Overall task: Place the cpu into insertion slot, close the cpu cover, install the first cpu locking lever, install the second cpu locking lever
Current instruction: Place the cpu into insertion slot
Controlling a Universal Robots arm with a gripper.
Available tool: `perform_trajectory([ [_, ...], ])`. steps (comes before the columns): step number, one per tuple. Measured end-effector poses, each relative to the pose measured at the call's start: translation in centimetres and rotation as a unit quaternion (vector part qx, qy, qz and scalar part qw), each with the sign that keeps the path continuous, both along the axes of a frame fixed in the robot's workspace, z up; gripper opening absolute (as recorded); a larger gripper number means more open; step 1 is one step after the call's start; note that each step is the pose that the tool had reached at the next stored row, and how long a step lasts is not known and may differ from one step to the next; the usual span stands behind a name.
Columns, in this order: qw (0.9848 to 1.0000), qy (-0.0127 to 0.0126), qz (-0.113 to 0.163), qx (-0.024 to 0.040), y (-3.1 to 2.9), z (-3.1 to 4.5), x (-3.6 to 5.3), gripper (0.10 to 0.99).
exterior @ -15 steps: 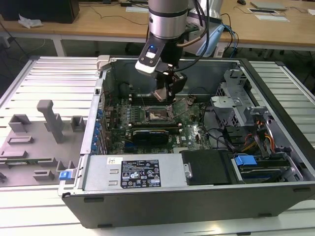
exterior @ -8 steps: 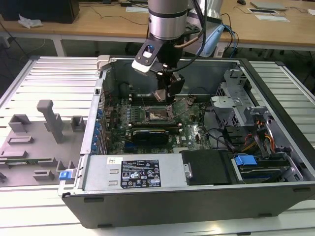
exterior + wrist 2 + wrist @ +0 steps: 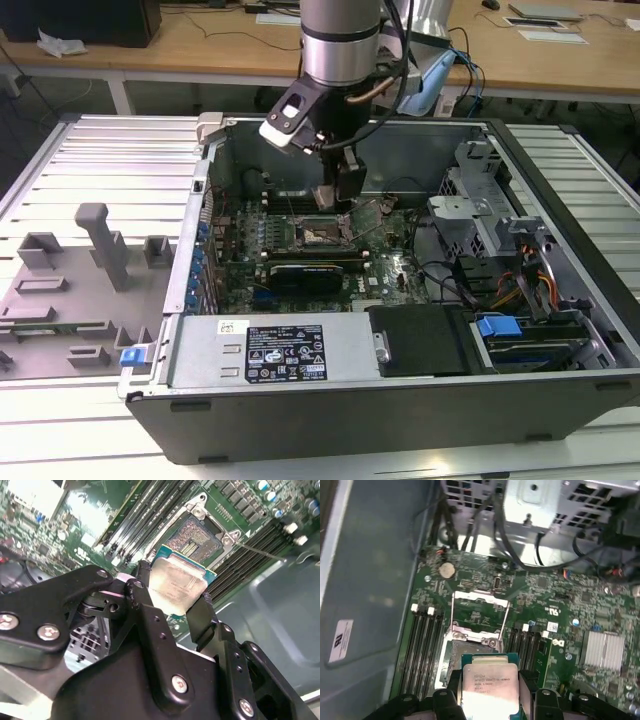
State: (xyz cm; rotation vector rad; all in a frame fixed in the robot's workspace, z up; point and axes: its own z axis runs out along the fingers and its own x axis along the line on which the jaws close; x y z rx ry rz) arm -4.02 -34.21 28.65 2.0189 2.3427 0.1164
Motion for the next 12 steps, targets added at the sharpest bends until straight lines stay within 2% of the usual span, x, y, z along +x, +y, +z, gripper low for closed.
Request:
perform_trajectory([
  [6, 0.9988, 0.0001, -0.049, 0.0000, 0.01, -0.90, -0.02, 0.541],
  [12, 0.9979, 0.0000, -0.065, 0.0000, 0.12, -2.06, -0.13, 0.541],
])
